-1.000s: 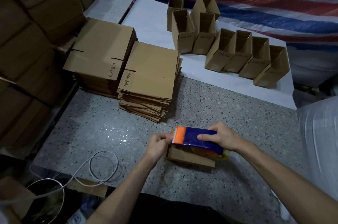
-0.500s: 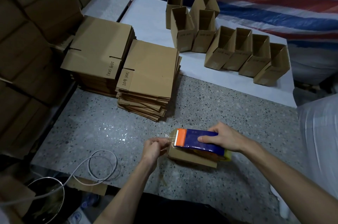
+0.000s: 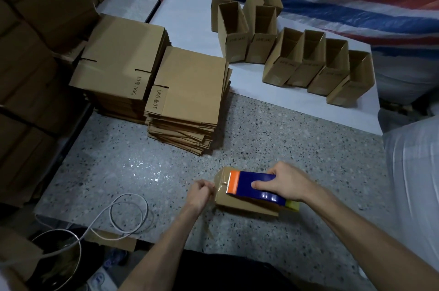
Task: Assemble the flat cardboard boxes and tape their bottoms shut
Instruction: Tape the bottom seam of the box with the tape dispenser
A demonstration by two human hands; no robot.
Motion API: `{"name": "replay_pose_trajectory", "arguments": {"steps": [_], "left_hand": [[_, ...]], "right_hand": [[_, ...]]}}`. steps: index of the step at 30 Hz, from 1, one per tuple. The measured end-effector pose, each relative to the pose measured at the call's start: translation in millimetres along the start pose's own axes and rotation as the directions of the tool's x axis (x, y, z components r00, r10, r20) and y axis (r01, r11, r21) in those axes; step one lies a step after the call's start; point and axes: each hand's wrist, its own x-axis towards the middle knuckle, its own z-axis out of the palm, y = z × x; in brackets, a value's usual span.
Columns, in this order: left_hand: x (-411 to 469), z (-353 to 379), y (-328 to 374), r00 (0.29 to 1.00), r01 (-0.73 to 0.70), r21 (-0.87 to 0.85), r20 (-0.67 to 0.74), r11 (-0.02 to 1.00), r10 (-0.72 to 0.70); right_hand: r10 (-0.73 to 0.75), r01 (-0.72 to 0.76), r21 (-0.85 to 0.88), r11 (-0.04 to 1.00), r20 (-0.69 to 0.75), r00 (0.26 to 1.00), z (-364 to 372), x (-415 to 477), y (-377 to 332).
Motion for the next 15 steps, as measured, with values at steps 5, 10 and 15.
{"name": "replay_pose_trajectory", "arguments": {"steps": [5, 10, 15], "left_hand": [[-2.1, 12.0, -2.8, 0.992, 0.122, -0.022, 0.043, 0.992, -0.121], [-5.1, -2.4, -10.9, 0.996, 0.054, -0.094, -0.070, 0.994, -0.060], [-26.3, 25.0, -10.1, 0.960, -0.265, 0.162, 0.136, 0.950, 0.244]], "right_hand": [[0.031, -0.031, 0.004, 1.000, 0.009, 0.999, -3.5, 4.5, -6.3], [0.035, -0.035, 0.022, 0.999, 0.002, 0.999, -4.5, 9.6, -6.9], [0.047, -0.046, 0.023, 0.999, -0.010, 0.999, -3.7, 11.0, -5.9]]}}
